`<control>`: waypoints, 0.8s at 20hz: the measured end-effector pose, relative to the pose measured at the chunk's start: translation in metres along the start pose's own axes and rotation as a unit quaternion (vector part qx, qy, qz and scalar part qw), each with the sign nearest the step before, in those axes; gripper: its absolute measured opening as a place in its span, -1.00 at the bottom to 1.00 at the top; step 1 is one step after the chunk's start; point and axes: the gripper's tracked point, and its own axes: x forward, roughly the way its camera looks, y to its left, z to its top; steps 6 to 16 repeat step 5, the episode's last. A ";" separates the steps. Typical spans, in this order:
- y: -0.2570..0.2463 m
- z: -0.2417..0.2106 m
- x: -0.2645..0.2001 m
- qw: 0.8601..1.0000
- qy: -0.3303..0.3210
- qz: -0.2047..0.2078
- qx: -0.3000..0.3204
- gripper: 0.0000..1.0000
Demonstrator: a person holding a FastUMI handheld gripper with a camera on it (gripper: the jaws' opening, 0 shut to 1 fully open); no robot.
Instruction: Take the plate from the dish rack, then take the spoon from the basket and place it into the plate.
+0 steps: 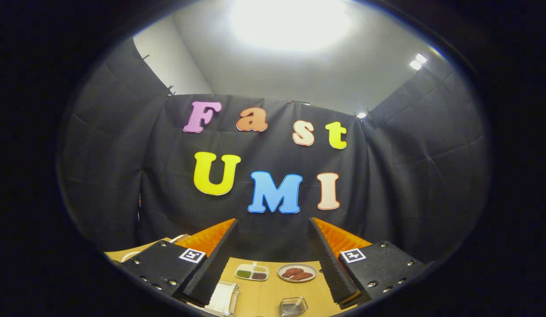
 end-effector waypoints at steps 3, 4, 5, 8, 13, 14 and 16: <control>-0.050 -0.017 0.014 0.999 -0.035 -0.020 -0.017 0.92; -0.068 -0.029 0.017 0.999 -0.038 -0.028 -0.019 0.92; -0.086 -0.048 0.022 0.999 -0.034 -0.036 -0.021 0.92; -0.086 -0.048 0.022 0.999 -0.034 -0.036 -0.021 0.92; -0.086 -0.048 0.022 0.999 -0.034 -0.036 -0.021 0.92; -0.086 -0.048 0.022 0.999 -0.034 -0.036 -0.021 0.92; -0.086 -0.048 0.022 0.999 -0.034 -0.036 -0.021 0.92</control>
